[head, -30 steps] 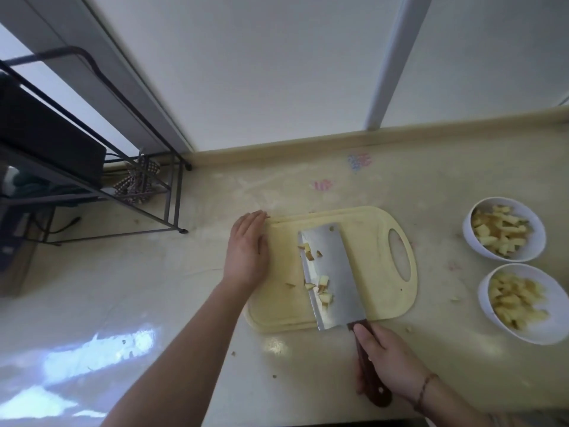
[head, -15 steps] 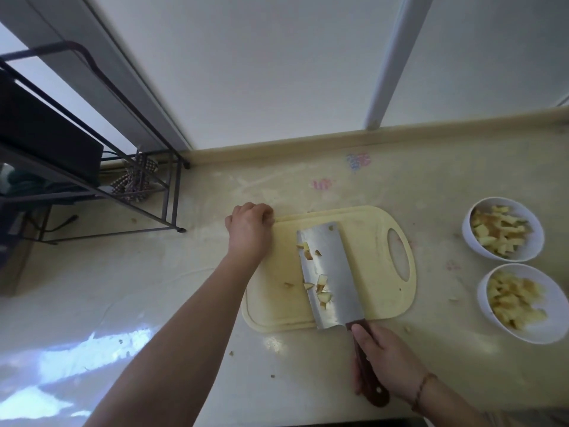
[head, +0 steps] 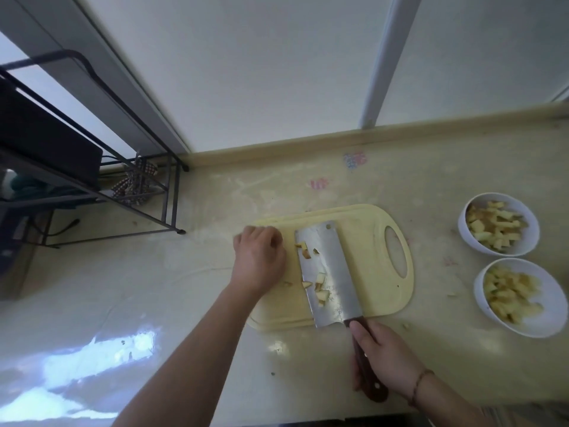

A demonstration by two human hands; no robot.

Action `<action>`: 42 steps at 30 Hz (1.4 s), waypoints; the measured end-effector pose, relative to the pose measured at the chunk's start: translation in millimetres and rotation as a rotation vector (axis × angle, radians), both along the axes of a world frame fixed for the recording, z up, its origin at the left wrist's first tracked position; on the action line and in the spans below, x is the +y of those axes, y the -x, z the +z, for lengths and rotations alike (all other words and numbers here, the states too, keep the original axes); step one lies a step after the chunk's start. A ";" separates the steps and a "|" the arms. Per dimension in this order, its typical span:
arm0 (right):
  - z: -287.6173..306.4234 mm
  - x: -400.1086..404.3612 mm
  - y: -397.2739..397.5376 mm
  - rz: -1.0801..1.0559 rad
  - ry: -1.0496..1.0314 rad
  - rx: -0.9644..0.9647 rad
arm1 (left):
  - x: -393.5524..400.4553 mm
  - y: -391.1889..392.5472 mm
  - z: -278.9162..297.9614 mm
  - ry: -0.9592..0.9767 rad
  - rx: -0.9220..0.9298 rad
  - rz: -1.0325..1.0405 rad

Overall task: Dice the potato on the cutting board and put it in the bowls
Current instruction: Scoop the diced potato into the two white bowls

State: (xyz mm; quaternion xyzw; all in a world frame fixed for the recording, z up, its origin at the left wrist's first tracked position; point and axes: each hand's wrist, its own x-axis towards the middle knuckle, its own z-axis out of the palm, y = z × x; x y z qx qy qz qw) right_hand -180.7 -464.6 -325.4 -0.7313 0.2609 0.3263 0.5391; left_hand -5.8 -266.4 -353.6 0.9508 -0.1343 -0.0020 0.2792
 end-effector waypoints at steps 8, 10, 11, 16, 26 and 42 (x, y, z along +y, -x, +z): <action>-5.1 -1.1 1.2 -0.015 -0.035 0.000 | 13.7 72.3 -20.4 -0.095 -0.103 -0.191; -7.6 -1.1 2.2 -0.030 -0.055 0.005 | 10.7 73.3 -18.1 -0.167 -0.111 -0.228; -8.6 -0.9 2.6 -0.047 -0.069 0.011 | 9.5 73.0 -17.4 -0.193 -0.108 -0.256; -0.6 -3.5 4.4 -0.078 -0.093 -0.001 | -4.3 68.3 -1.0 -0.040 0.008 -0.189; 28.5 -27.6 29.5 -0.226 -0.127 -0.118 | -49.3 72.6 20.1 0.254 -0.099 -0.514; 66.7 -97.7 121.8 -0.600 0.111 -0.311 | -195.9 99.6 61.6 0.026 0.160 -1.073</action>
